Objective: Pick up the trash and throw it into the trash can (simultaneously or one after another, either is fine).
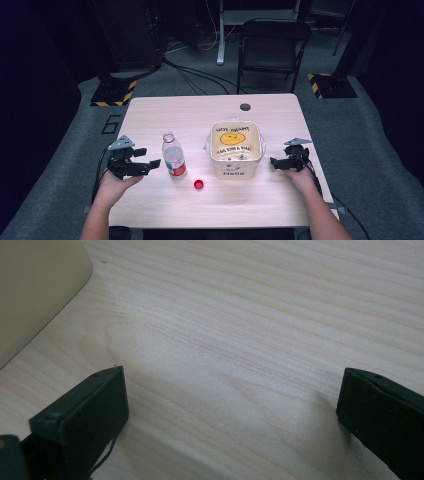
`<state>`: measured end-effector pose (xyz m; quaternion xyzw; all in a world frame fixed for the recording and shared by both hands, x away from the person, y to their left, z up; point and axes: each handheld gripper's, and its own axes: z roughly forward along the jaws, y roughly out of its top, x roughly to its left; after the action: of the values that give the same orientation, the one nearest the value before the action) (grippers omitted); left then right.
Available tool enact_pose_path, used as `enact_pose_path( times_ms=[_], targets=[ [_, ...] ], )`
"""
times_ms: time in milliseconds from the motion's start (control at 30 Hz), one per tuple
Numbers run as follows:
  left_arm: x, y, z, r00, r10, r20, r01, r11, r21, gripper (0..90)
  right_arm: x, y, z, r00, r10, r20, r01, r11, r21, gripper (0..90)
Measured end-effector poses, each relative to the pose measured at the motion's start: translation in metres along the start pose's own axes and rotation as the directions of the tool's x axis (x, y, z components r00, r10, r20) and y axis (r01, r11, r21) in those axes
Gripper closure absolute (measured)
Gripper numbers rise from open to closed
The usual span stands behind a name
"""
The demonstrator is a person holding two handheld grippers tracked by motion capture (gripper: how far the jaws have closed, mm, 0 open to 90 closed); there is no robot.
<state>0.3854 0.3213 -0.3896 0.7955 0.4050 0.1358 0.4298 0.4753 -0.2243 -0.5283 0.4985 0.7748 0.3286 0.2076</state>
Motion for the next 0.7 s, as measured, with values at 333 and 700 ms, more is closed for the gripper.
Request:
enact_pose_path(
  times_ms=[333,700],
  targets=[
    [-0.009,0.007,0.008,0.9989,0.026,0.038,-0.025,0.9997,-0.004,21.2,0.000,0.000,0.000,1.0000,0.002,0.001,-0.002,1.000,-0.001,0.0],
    [-0.014,0.015,0.019,0.9982,0.035,0.048,-0.035,0.9994,0.003,19.0,0.000,0.000,0.000,1.0000,0.004,0.002,-0.004,1.000,-0.001,0.0]
  ],
)
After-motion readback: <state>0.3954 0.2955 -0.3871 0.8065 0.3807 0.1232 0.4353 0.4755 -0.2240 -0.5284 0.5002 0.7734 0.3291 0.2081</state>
